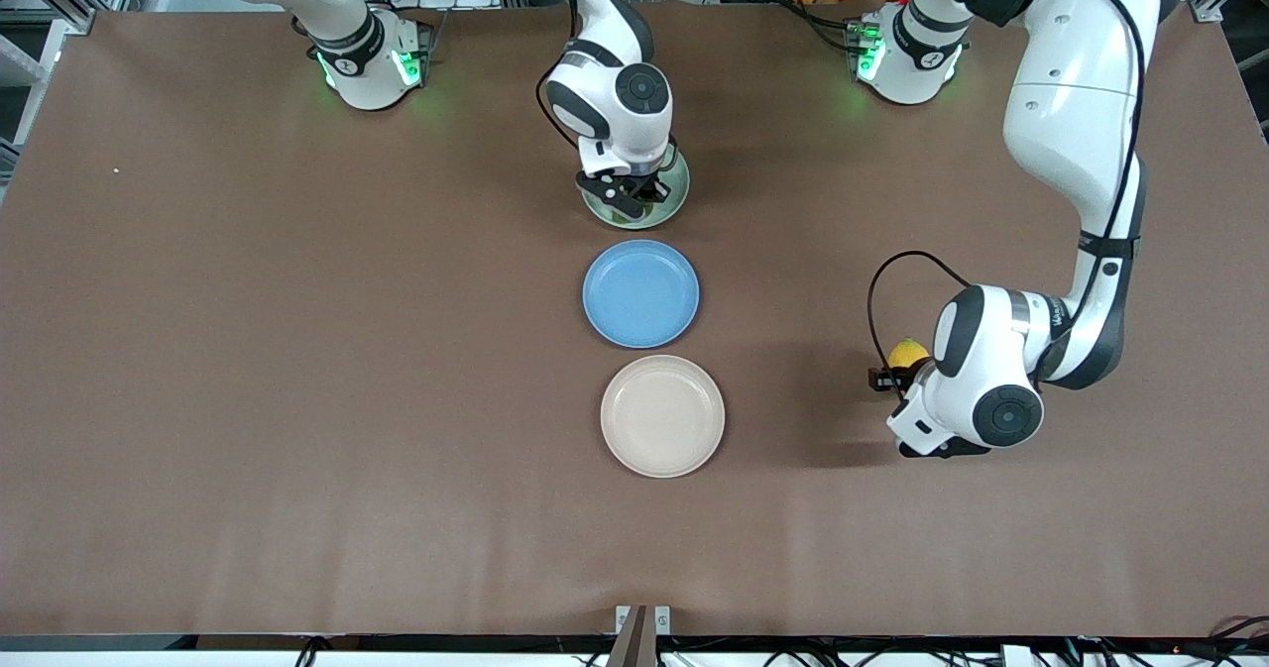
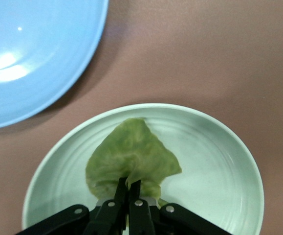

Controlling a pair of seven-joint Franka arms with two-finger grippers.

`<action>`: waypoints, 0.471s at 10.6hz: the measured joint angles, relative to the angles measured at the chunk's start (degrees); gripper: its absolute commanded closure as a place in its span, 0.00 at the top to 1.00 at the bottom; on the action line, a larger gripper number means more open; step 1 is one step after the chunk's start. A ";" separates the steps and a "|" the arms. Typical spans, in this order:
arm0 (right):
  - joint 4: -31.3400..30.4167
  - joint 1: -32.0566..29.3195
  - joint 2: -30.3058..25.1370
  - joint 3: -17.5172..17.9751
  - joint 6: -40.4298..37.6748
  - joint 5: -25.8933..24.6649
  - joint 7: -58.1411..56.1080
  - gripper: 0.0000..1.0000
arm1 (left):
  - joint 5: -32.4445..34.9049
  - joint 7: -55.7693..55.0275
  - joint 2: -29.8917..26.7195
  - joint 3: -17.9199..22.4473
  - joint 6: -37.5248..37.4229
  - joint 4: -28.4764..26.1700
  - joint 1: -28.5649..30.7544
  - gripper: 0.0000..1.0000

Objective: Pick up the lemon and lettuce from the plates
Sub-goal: 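Lift the lemon off the plate with the left gripper while the right gripper grasps lettuce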

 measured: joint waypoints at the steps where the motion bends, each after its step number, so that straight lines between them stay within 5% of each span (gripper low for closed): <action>1: 0.18 -0.03 -0.91 -0.05 -0.08 0.00 0.03 0.00 | 0.03 0.00 0.78 0.05 1.18 -0.01 0.51 0.41; 3: 0.79 -0.38 -2.92 -0.22 -1.07 0.00 0.06 0.00 | 0.10 0.00 1.96 0.05 3.06 -0.01 1.62 0.47; 5: 1.28 -1.65 -3.94 -0.46 -1.66 -0.04 -0.14 0.00 | 0.16 0.01 2.67 0.02 4.24 -0.01 1.75 0.77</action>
